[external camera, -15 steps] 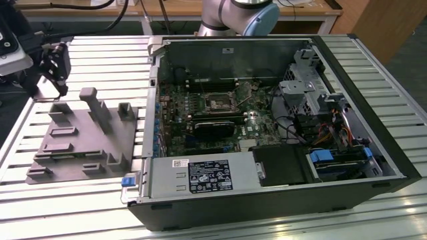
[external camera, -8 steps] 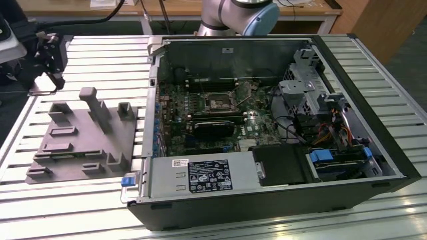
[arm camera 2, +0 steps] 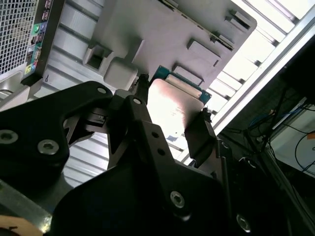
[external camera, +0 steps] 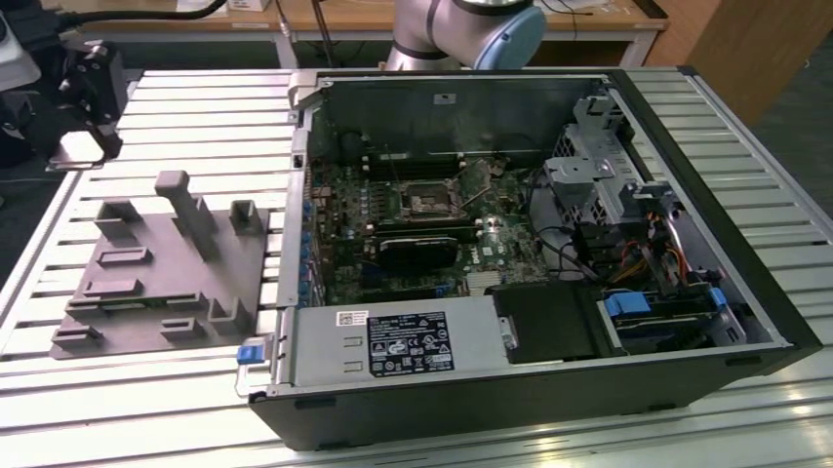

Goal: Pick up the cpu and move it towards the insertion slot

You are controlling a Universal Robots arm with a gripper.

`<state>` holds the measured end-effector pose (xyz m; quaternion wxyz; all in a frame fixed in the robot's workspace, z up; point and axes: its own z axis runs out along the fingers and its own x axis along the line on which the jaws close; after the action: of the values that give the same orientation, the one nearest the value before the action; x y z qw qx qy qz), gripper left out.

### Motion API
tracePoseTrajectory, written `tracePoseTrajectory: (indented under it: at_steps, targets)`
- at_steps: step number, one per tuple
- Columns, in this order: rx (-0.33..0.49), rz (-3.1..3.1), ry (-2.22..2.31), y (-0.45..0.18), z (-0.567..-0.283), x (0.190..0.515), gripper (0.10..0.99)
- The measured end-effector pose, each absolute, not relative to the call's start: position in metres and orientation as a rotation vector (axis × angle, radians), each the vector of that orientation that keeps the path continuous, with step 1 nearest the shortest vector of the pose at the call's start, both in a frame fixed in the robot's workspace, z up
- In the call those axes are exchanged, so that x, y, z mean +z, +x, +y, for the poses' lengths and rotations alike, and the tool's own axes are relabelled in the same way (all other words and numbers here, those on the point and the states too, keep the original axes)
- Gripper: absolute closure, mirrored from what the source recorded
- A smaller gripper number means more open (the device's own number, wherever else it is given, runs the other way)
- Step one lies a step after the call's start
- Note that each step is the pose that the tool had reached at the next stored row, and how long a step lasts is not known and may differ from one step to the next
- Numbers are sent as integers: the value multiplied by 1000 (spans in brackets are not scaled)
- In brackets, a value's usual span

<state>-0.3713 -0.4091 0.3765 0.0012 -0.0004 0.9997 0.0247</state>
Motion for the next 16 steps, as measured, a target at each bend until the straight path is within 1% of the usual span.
tracePoseTrajectory:
  at_steps: [16]
  targets:
    - [78, 3138, -1, -336, -409, 388, 541]
